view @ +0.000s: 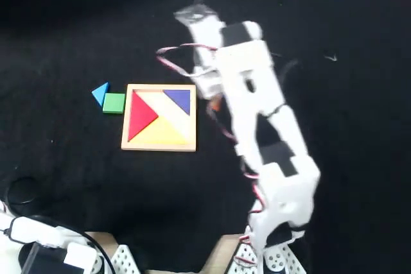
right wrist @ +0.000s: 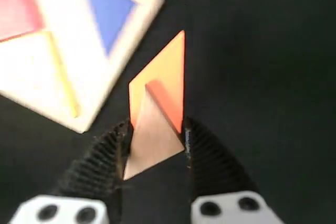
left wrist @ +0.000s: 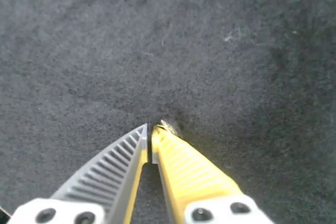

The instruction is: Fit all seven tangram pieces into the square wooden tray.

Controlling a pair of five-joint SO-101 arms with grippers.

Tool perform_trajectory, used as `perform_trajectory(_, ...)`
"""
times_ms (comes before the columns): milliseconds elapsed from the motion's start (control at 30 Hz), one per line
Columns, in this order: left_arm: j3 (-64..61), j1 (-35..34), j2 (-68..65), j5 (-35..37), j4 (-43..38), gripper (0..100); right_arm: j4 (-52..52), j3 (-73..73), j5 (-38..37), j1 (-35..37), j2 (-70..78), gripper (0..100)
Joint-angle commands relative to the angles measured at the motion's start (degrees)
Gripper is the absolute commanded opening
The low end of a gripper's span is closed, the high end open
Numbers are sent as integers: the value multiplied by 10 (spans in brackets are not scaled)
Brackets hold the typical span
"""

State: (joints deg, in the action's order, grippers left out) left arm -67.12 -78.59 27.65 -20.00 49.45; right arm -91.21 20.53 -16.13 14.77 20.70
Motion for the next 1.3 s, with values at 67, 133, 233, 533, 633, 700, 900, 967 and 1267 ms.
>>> perform_trajectory(67,-2,12,4,6,-12,30,178,-260,-75,-52,-146,25)
perform_trajectory(133,-2,12,4,6,-12,30,222,-321,-87,-52,-176,25)
perform_trajectory(233,-2,13,4,6,-12,30,287,-392,-84,-53,-200,26)
perform_trajectory(533,-2,13,4,6,-12,30,364,-460,-43,-91,-204,114)
perform_trajectory(633,-2,13,4,6,-12,30,365,-459,-62,-113,-205,147)
perform_trajectory(700,-2,13,4,6,-12,30,367,-459,-77,-123,-205,122)
perform_trajectory(900,-2,13,4,6,-12,30,364,-462,-81,-131,-205,173)
perform_trajectory(967,-2,13,4,6,-12,30,364,-463,-94,-127,-205,172)
perform_trajectory(1267,-2,13,4,6,-12,30,364,-490,-115,-44,-205,118)
